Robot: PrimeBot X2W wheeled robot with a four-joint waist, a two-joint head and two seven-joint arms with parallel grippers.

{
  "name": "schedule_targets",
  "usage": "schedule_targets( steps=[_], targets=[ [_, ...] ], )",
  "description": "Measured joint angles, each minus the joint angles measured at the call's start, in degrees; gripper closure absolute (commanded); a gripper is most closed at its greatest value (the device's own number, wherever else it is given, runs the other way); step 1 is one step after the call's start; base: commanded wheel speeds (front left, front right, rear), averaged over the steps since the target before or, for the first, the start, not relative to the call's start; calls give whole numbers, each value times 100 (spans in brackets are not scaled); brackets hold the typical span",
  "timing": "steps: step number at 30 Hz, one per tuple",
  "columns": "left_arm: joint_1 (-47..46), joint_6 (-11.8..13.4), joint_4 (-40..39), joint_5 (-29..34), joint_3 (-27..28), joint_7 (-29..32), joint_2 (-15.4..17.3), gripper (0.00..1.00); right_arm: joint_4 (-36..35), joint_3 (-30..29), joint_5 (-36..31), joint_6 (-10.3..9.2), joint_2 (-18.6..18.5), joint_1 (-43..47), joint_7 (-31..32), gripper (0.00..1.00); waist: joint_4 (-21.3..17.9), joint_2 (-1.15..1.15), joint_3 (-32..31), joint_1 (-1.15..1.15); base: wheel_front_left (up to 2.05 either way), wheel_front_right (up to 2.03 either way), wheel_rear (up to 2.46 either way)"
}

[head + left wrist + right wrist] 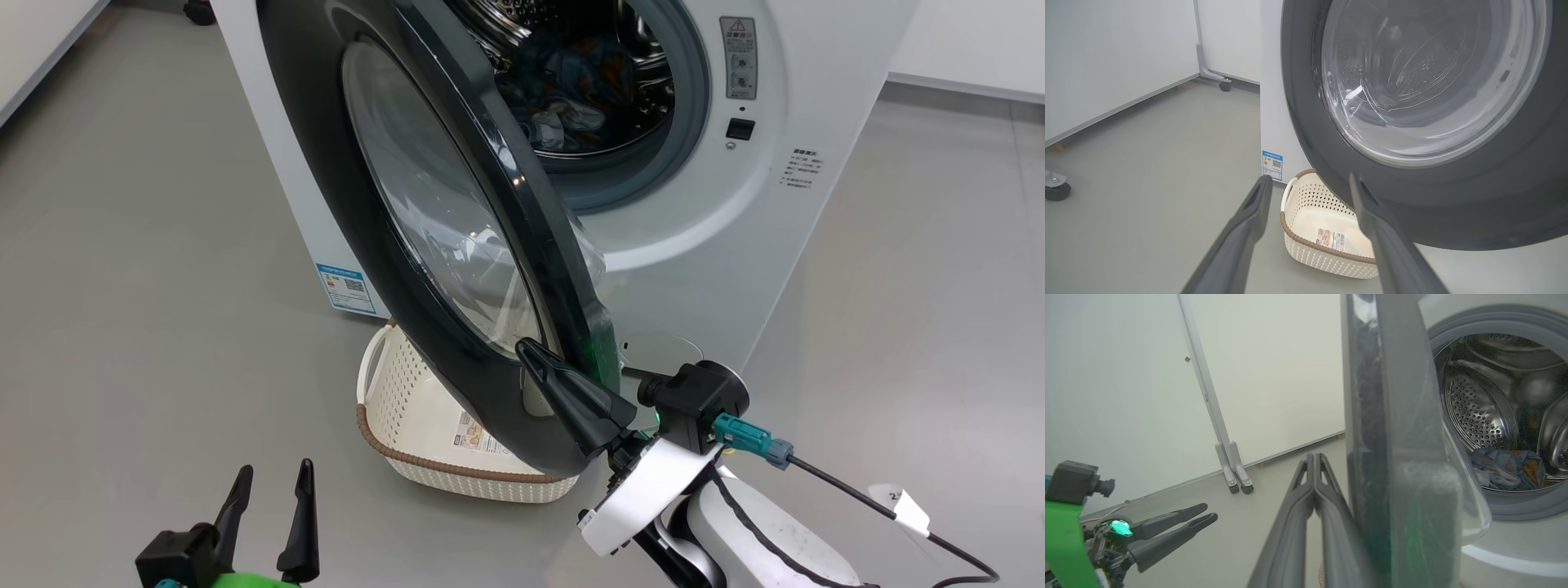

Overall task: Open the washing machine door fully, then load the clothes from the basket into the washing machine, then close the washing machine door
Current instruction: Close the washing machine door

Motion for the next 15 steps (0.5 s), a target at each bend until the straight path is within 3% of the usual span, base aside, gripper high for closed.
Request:
schedule_targets(
  steps=[15],
  targets=[
    [-182, 0, -215, -101, -129, -1, -12, 0, 182, -549, -71, 29, 0, -266, 0, 100, -264, 0, 366, 0, 0, 0, 0]
  ],
)
